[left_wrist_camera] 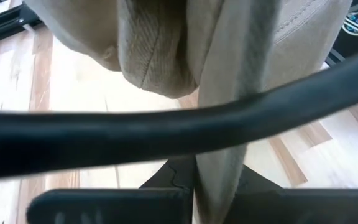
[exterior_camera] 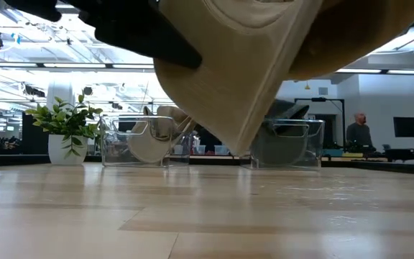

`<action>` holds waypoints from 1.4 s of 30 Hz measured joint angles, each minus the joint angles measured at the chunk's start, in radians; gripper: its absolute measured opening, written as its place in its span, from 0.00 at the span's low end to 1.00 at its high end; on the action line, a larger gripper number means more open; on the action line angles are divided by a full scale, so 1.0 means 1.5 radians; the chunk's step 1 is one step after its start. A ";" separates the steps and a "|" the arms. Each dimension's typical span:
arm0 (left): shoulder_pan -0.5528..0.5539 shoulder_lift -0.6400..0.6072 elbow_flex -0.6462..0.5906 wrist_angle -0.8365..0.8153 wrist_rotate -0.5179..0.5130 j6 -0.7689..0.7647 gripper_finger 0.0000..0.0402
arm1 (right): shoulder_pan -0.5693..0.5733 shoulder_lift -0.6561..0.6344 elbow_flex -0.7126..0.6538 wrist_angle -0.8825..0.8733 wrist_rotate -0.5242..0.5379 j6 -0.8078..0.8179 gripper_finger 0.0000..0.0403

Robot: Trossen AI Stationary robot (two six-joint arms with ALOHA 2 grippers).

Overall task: Pick & Place hat
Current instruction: Put the brown cap into the left transparent bin

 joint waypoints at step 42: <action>-0.012 0.000 0.000 0.008 -0.205 0.009 0.05 | -0.133 0.041 -0.016 0.114 -0.136 -0.099 0.55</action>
